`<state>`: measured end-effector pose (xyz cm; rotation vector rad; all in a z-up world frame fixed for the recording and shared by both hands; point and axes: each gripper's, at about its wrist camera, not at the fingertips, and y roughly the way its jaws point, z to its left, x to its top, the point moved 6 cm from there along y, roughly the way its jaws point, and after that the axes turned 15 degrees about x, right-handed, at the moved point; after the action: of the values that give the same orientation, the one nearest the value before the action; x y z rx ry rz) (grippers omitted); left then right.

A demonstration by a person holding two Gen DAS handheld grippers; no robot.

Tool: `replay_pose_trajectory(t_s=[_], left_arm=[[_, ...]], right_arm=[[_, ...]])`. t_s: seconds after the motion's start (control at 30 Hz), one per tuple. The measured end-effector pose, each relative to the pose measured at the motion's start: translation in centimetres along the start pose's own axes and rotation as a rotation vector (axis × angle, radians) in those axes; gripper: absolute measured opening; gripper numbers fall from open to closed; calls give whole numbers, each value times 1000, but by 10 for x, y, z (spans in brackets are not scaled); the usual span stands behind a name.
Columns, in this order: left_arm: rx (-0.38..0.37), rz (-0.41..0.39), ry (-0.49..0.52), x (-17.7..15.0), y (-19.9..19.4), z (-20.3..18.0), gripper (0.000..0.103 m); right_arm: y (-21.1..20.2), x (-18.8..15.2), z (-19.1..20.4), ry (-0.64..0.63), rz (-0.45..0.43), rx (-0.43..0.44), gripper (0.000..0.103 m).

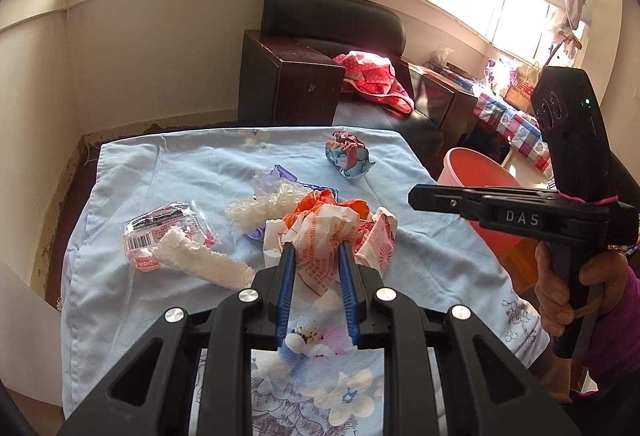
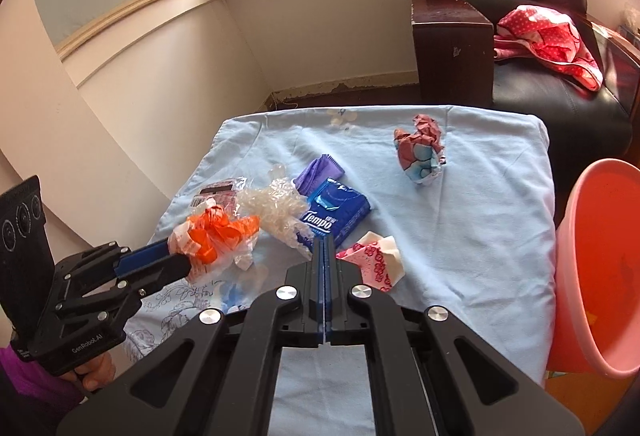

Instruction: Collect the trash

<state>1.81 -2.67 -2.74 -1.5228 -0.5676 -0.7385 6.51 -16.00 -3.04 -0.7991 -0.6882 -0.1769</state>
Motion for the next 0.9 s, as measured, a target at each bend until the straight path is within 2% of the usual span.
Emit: replay_pose_trajectory(t_s=[0.07,0.13,0.17,0.2,0.4,0.5,0.53,0.57,0.6,0.83,0.9], left_arm=[[10,-1,-13,0,-3,5,21],[21,2,-22,-2,-4,10,21],[27,3,-25,-3,-5,12,21],[31,5,-30,-4,-6,14,21],[48,8,-47,-3,-7,24,21],[52,6,-50,-3,-8,27,21],[54,4,-52,-3,-9,27,21],[55,4,-54,-3,-9,29,21],[57,4,-59,-3,-9,30,21],[63,2,-88,0,-6,41,21],[63,1,-96,1,-5,45,21]], right_arm=[[14,-1,8,-35,30,6,5],[27,-1,16,-71,55,10,26],[33,-2,19,-85,67,12,41],[38,-1,22,-101,72,14,43],[65,4,26,-180,97,-44,43],[75,0,22,-173,123,-33,41],[76,-3,22,-167,127,-21,36],[79,-5,21,-164,137,-21,22],[81,-7,19,-159,148,-28,18],[80,-13,25,-70,145,83,19],[85,-13,30,-83,160,85,21]])
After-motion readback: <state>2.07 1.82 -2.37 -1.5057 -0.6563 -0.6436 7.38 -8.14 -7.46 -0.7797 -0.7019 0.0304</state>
